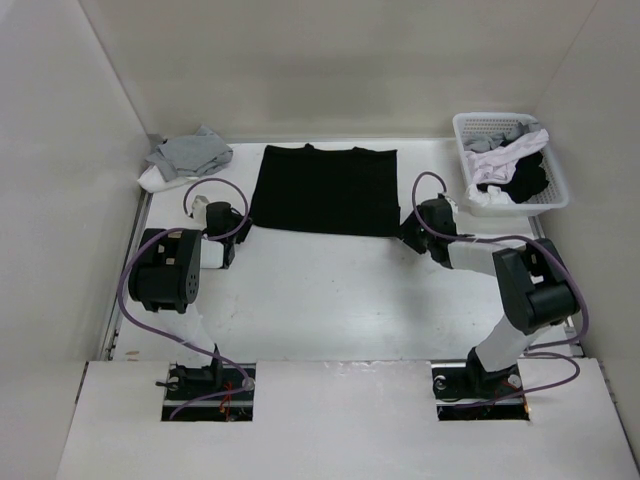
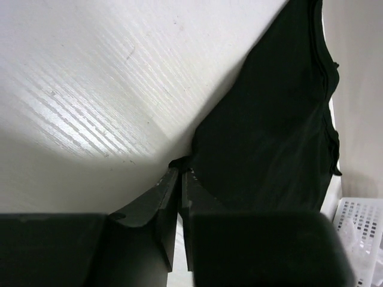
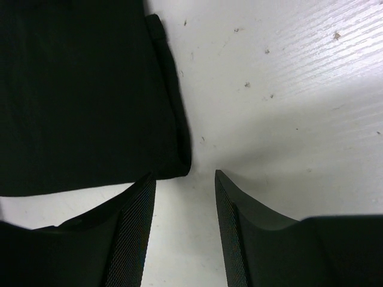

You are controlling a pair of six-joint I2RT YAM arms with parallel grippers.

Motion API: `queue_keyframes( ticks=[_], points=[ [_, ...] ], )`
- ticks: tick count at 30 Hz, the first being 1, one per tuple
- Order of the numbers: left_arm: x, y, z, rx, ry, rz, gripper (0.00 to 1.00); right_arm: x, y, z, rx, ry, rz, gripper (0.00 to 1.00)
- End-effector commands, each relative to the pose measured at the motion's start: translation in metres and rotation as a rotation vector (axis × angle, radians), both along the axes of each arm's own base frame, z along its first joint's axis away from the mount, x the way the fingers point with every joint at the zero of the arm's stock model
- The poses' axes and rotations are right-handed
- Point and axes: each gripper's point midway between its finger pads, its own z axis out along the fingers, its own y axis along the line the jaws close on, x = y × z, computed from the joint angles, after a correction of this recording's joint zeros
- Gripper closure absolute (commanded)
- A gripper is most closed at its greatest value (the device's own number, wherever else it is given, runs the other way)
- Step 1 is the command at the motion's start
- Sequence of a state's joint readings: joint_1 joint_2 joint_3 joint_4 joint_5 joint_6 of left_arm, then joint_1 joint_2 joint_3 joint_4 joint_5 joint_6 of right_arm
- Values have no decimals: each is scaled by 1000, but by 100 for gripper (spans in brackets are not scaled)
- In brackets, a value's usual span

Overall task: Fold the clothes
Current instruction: Fold the tank top

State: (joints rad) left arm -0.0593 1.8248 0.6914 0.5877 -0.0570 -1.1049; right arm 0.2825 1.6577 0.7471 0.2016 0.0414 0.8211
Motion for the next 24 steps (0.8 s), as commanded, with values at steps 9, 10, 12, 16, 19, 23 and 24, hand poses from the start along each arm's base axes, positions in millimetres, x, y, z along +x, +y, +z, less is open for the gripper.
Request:
queue_keyframes(
  ticks=[9, 10, 12, 16, 19, 23, 24],
  points=[
    [-30, 33, -7, 27, 27, 109, 100, 23, 16, 0, 72, -31, -44, 56],
    [-31, 33, -7, 24, 28, 109, 100, 23, 16, -3, 72, -26, -46, 59],
    [-30, 33, -8, 19, 25, 106, 100, 22, 18, -6, 74, -18, -47, 64],
    [-27, 29, -7, 11, 20, 96, 100, 16, 17, 0, 77, -20, -45, 61],
    [-27, 29, -7, 11, 20, 96, 100, 7, 17, -2, 72, -7, -37, 54],
    [-28, 29, -6, 13, 19, 95, 100, 1, 24, -8, 77, 13, -13, 60],
    [-28, 28, -6, 13, 19, 93, 100, 1, 27, -8, 79, 15, -5, 62]
  ],
)
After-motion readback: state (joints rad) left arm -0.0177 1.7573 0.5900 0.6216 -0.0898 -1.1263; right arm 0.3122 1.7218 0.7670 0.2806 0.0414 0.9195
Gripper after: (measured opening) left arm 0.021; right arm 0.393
